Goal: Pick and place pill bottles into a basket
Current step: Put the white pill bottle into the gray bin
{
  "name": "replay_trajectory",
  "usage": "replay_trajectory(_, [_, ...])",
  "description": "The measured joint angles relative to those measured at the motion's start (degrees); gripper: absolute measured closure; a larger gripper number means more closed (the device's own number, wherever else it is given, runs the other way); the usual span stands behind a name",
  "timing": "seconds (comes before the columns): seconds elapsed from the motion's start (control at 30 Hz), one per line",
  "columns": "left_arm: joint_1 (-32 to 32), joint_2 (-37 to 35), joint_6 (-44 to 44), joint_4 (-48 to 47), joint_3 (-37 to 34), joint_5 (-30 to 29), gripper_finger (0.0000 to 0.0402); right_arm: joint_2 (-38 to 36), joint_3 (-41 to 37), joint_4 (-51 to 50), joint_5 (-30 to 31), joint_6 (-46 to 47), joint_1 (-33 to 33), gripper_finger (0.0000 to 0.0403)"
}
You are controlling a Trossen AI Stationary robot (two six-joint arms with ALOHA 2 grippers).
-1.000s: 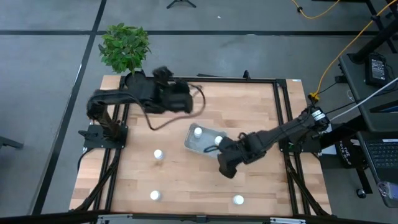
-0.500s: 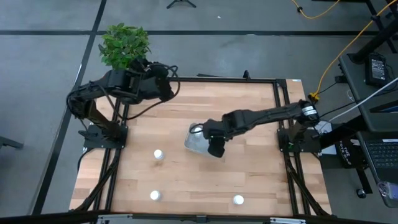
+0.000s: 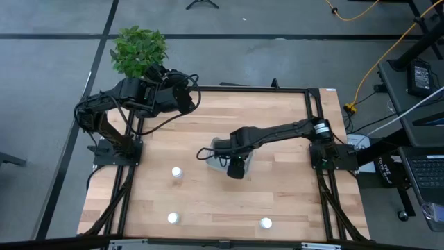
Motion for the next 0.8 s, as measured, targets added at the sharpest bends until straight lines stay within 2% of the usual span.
replay_trajectory(0.17, [0.0, 0.0, -0.1, 0.0, 0.0, -0.4, 0.0059, 5.9, 10.3, -8.4, 1.9, -3.2, -1.1, 0.0258])
replay_trajectory(0.3, [0.0, 0.0, -0.2, -0.1, 0.0, -0.4, 0.0059, 10.1, 15.4, -13.4, 2.1, -5.9, -1.8, 0.0258])
replay_trajectory(0.8, [0.0, 0.0, 0.1, -0.1, 0.0, -0.4, 0.0059, 14.2, 16.7, -16.7, 3.1, -10.5, -2.7, 0.0258])
